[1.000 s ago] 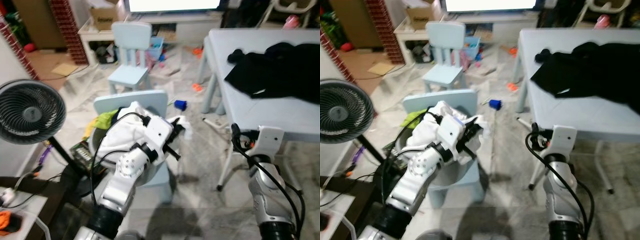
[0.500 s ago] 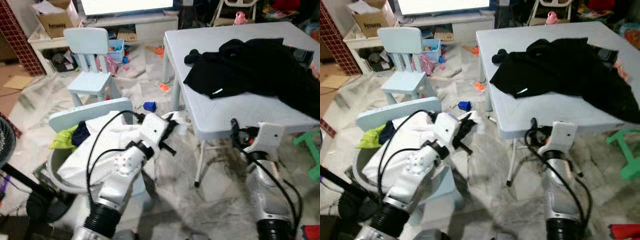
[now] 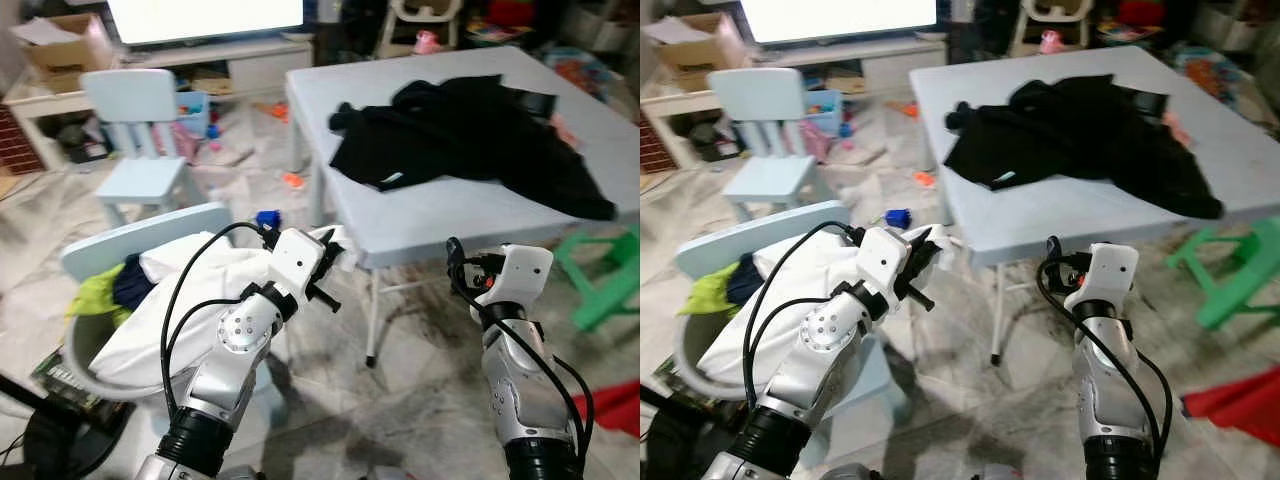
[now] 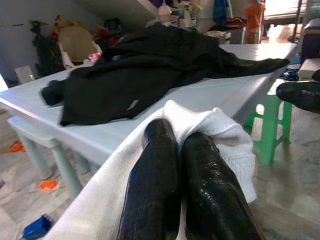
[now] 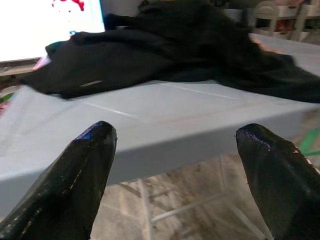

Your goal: Hang hanger

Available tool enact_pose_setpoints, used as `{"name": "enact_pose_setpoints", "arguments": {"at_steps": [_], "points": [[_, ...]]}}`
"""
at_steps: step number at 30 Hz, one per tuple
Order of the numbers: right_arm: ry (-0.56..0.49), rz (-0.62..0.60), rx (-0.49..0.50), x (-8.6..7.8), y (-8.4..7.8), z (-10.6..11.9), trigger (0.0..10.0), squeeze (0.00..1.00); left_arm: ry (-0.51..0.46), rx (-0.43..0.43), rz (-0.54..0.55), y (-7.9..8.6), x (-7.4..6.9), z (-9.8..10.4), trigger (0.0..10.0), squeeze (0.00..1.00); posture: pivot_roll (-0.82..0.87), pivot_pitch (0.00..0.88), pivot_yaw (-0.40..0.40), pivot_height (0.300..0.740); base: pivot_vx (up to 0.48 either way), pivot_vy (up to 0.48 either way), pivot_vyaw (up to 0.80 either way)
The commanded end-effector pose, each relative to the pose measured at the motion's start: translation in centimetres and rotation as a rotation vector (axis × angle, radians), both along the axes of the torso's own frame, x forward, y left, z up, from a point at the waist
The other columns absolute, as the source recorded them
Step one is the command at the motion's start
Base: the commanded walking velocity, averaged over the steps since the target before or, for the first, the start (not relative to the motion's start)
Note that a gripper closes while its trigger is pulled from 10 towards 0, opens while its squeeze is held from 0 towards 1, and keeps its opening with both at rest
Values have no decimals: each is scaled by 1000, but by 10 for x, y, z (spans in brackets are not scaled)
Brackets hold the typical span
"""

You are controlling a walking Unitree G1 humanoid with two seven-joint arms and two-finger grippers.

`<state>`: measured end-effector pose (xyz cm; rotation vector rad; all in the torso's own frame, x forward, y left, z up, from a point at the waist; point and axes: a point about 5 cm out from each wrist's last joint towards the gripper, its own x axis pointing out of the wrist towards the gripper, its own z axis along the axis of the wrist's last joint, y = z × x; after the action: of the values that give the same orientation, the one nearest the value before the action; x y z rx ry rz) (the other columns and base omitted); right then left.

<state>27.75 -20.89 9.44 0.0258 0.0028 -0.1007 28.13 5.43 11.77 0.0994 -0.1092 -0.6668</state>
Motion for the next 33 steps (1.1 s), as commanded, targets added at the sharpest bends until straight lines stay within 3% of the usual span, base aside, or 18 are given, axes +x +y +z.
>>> {"name": "enact_pose_setpoints", "arguments": {"at_steps": [1,33], "points": [[-1,-1,3,1,0,2,10000,0,-33,-12,-26,-6,-1,7,10000,0,-58,0,28,740,0,-412,0],[-5,-14,-3,2,-2,3,10000,0,-37,-18,-61,-13,-2,9,10000,0,-64,0,32,740,0,-418,0]]}}
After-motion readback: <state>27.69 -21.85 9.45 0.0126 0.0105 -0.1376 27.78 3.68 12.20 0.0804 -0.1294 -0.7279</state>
